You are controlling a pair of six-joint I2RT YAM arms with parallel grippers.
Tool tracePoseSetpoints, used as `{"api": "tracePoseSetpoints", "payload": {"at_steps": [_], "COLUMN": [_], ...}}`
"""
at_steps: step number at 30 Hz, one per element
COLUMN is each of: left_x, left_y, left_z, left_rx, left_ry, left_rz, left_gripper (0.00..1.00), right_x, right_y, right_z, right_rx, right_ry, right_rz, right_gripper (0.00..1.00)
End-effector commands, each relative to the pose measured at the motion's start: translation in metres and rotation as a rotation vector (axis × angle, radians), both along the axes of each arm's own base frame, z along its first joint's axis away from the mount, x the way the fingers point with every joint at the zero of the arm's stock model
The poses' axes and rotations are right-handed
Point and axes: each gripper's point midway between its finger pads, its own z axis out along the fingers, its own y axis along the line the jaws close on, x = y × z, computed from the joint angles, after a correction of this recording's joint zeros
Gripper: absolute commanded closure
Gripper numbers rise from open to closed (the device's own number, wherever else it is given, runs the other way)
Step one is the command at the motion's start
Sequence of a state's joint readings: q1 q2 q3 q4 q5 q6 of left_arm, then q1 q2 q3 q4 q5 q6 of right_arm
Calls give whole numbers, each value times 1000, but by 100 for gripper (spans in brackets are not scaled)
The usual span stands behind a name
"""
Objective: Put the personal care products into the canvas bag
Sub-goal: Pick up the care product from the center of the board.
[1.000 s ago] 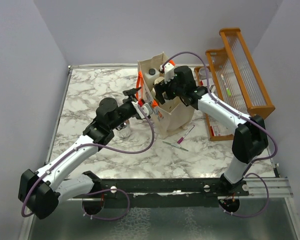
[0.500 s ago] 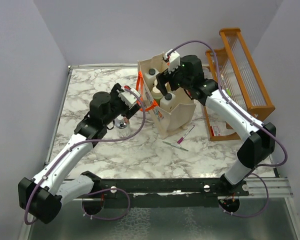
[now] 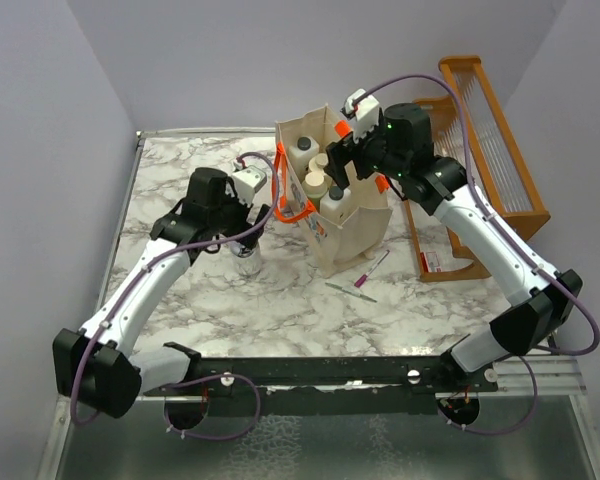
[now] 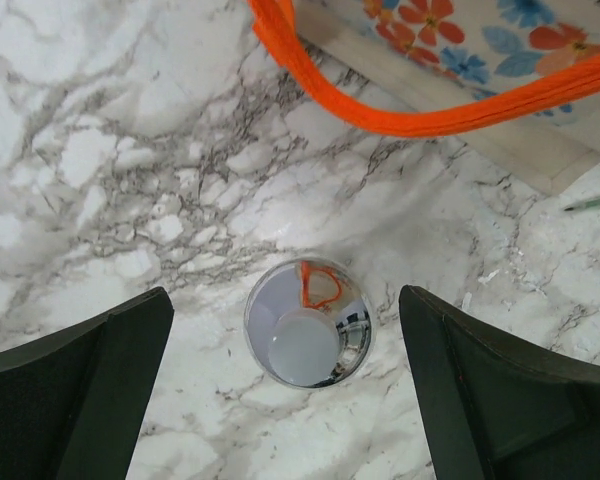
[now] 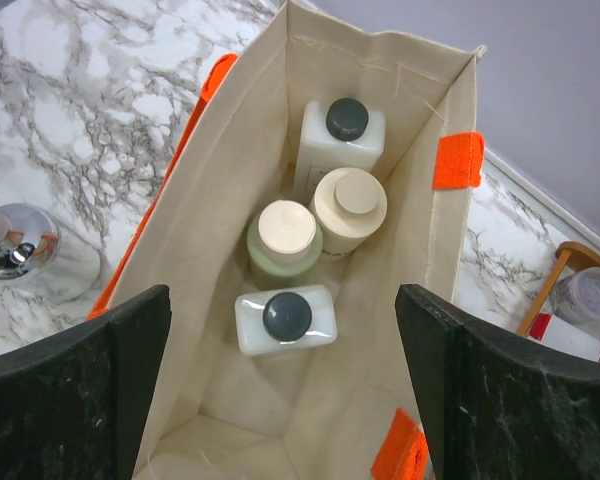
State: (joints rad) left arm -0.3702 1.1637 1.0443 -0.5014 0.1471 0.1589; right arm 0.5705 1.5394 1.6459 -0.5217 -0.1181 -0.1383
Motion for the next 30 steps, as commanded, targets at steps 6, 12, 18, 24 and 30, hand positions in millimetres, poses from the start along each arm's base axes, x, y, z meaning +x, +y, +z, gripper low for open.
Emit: {"api": "tracePoseSetpoints", "payload": {"at_steps": [6, 12, 18, 24, 30], "left_x": [-10, -14, -13, -7, -4], "left_y": [14, 17, 16, 11, 8], "left_z": [-35, -39, -39, -36, -36], "left_rx": [41, 54, 58, 45, 37], "left_ry": [261, 284, 285, 276, 278], "left_rz": [57, 49, 39, 26, 18], "left_gripper": [10, 25, 41, 50, 57], "right_x": [-18, -17, -15, -16, -16], "right_y": [-10, -8, -5, -4, -4], "right_z": [4, 1, -1, -4, -7], "right_rx": [-13, -14, -10, -13, -15], "right_ry": [-6, -2, 4, 11, 16], "right_rz": [5, 9, 17, 20, 21], "right_gripper": [6, 6, 6, 6, 6]}}
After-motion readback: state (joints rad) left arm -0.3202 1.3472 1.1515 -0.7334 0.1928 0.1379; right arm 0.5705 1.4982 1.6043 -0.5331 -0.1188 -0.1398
